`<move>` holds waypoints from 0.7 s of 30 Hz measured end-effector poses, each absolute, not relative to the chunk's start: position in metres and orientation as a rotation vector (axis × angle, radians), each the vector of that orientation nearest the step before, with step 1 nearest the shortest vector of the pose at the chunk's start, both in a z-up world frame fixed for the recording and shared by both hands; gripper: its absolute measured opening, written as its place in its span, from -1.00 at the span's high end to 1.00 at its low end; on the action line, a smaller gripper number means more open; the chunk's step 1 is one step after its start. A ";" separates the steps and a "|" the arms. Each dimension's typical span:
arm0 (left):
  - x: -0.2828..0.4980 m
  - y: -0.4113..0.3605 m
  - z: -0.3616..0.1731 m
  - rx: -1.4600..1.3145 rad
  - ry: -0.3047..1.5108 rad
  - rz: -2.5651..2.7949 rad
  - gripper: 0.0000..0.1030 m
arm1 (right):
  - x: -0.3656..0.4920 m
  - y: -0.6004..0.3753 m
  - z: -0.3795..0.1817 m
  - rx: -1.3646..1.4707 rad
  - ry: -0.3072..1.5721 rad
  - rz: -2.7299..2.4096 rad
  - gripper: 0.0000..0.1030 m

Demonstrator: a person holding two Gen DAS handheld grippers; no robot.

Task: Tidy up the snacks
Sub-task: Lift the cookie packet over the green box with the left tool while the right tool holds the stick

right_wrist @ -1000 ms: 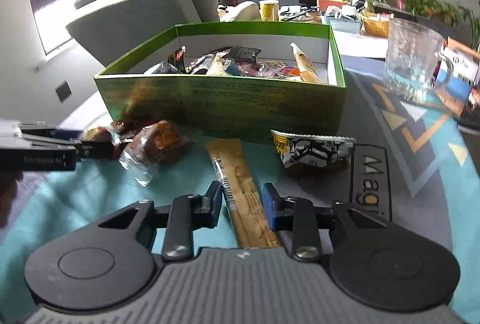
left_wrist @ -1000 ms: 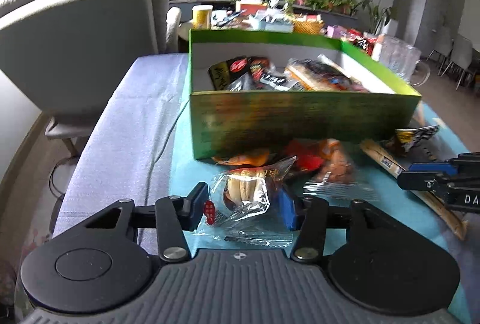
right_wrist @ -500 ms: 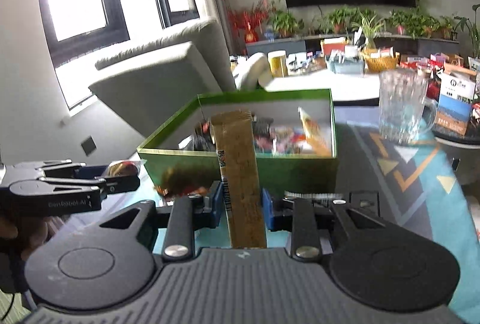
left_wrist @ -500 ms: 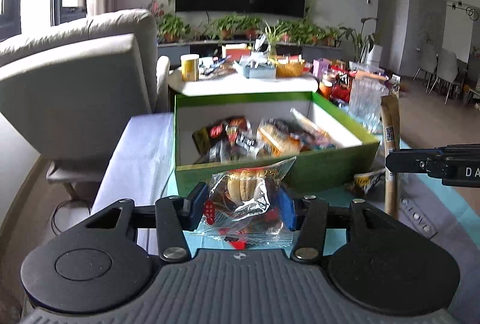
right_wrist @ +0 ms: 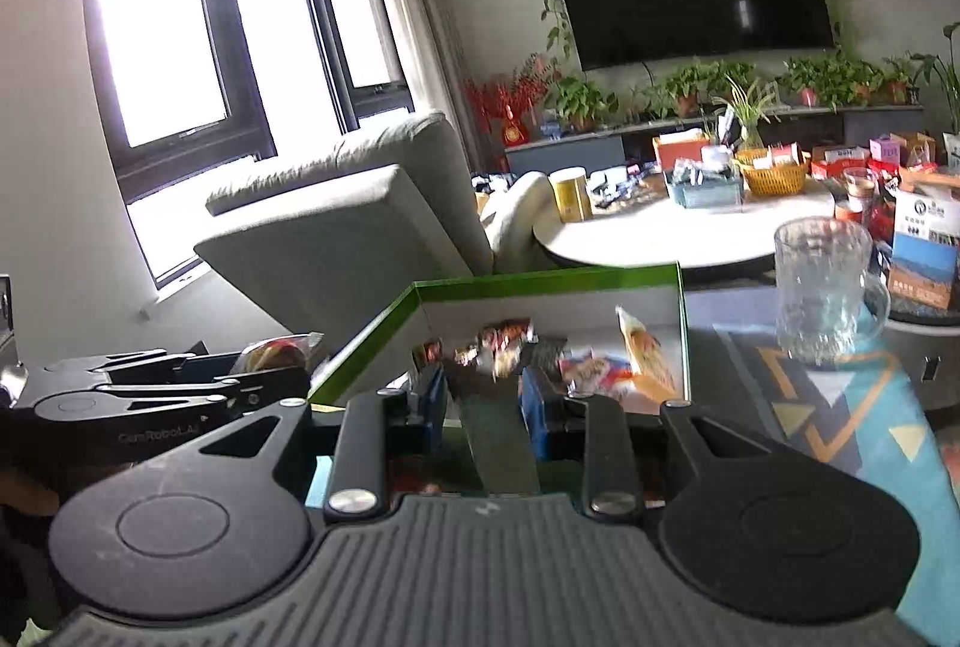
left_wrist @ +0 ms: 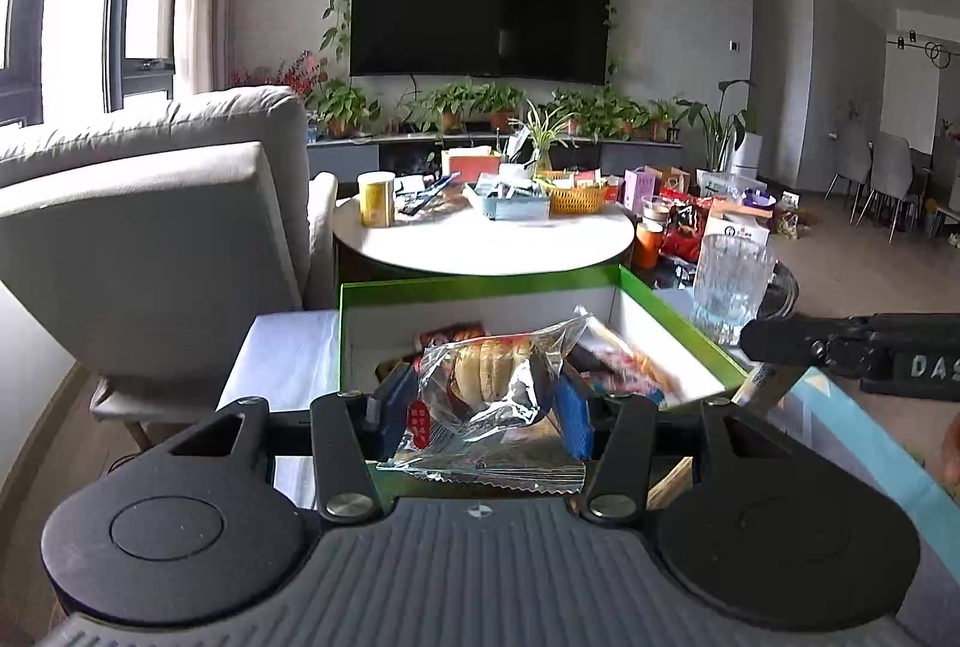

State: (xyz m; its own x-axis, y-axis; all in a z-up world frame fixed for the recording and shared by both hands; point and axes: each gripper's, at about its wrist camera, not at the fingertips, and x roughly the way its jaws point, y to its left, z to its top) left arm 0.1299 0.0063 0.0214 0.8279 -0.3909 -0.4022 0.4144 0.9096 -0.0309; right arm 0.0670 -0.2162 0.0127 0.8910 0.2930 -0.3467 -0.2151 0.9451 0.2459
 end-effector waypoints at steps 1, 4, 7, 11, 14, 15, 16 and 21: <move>0.131 0.004 0.021 0.059 0.409 -0.429 0.09 | 0.070 -0.215 0.013 0.198 0.391 0.266 0.55; 0.134 0.002 0.020 0.055 0.407 -0.442 0.09 | 0.072 -0.217 0.008 0.199 0.403 0.266 0.55; 0.137 0.001 0.016 0.053 0.420 -0.444 0.09 | 0.073 -0.221 -0.002 0.217 0.434 0.265 0.55; 0.141 0.002 0.011 0.042 0.440 -0.440 0.09 | 0.069 -0.224 -0.014 0.236 0.485 0.269 0.55; 0.142 0.004 0.011 0.037 0.447 -0.431 0.09 | 0.062 -0.226 -0.022 0.245 0.515 0.283 0.55; 0.142 0.004 0.011 0.036 0.444 -0.430 0.09 | 0.060 -0.226 -0.024 0.248 0.524 0.287 0.55; 0.141 0.005 0.011 0.034 0.441 -0.429 0.09 | 0.059 -0.227 -0.026 0.251 0.532 0.287 0.55; 0.139 0.005 0.011 0.026 0.440 -0.431 0.09 | 0.063 -0.229 -0.047 0.271 0.620 0.281 0.53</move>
State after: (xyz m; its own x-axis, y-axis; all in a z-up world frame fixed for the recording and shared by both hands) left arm 0.1393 0.0053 0.0114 0.8161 -0.3988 -0.4184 0.4097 0.9097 -0.0680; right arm 0.0630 -0.2289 -0.0468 0.7788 0.3365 -0.5294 -0.1761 0.9273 0.3303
